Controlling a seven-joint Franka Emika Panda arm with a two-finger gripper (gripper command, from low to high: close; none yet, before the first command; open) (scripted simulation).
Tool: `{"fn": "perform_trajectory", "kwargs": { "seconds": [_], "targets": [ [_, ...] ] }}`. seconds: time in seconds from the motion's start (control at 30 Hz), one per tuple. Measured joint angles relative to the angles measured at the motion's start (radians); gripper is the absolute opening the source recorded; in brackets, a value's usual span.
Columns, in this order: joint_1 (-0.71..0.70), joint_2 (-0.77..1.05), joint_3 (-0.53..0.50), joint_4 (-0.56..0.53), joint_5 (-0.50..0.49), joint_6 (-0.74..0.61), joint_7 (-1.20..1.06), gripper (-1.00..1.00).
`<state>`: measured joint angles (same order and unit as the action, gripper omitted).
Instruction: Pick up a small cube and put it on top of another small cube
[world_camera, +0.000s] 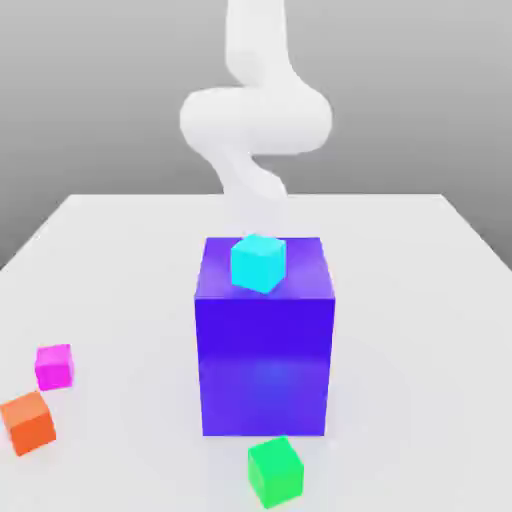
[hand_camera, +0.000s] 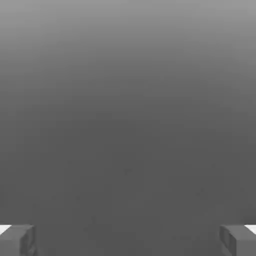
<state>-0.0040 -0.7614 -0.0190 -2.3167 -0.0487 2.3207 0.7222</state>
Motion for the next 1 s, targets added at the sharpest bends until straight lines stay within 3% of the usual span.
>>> {"fn": "perform_trajectory", "kwargs": {
  "seconds": [0.53, 1.0],
  "targets": [
    [-0.019, 0.24, -0.197, -0.101, -0.256, 0.112, -0.542, 0.0],
    [-0.015, 0.436, -0.447, -0.19, -0.358, 0.218, -1.099, 0.0]
  ]
}}
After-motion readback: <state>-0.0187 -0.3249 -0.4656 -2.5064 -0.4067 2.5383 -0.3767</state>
